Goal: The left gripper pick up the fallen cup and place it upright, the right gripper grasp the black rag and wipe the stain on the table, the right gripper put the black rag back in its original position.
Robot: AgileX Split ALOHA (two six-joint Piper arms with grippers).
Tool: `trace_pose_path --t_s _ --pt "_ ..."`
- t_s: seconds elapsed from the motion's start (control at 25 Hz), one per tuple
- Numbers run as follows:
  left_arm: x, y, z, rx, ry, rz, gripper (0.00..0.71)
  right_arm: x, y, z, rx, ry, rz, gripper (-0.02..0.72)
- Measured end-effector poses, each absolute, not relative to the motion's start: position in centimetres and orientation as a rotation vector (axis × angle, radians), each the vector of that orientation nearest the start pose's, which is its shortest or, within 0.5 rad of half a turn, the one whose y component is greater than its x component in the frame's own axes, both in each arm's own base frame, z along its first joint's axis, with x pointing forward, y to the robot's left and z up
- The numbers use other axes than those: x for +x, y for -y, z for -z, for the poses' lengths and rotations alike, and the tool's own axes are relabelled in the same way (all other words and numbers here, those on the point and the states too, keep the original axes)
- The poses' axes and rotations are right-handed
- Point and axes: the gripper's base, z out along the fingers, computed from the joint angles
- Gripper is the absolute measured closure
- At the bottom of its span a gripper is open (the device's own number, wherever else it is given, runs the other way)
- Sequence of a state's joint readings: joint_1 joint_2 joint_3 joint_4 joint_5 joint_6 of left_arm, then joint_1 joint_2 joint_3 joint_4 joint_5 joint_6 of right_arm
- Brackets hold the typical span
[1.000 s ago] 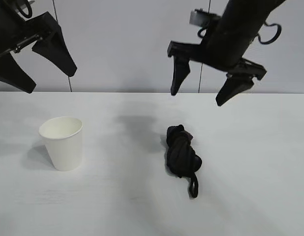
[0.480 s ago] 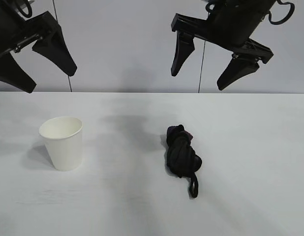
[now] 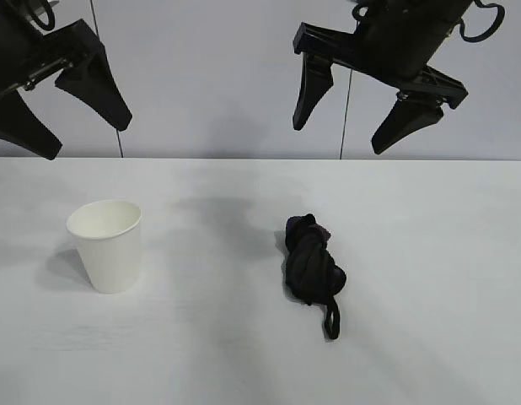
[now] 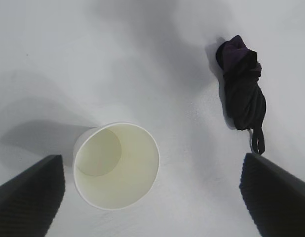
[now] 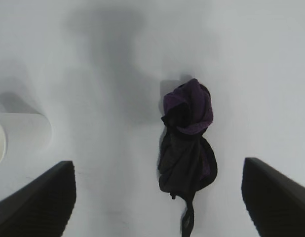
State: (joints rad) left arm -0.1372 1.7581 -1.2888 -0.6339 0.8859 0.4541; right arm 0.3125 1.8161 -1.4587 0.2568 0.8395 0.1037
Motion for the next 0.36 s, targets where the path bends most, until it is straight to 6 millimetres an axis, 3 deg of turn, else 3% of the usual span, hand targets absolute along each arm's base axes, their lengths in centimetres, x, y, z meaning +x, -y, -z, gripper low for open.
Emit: trace_pose_path --t_s 0.36 --pt "35.44 9.11 -24.60 0.344 -2.664 0.684 0.016 37.11 -13.75 -26.28 -0.112 -2.694 -0.433 0.072"
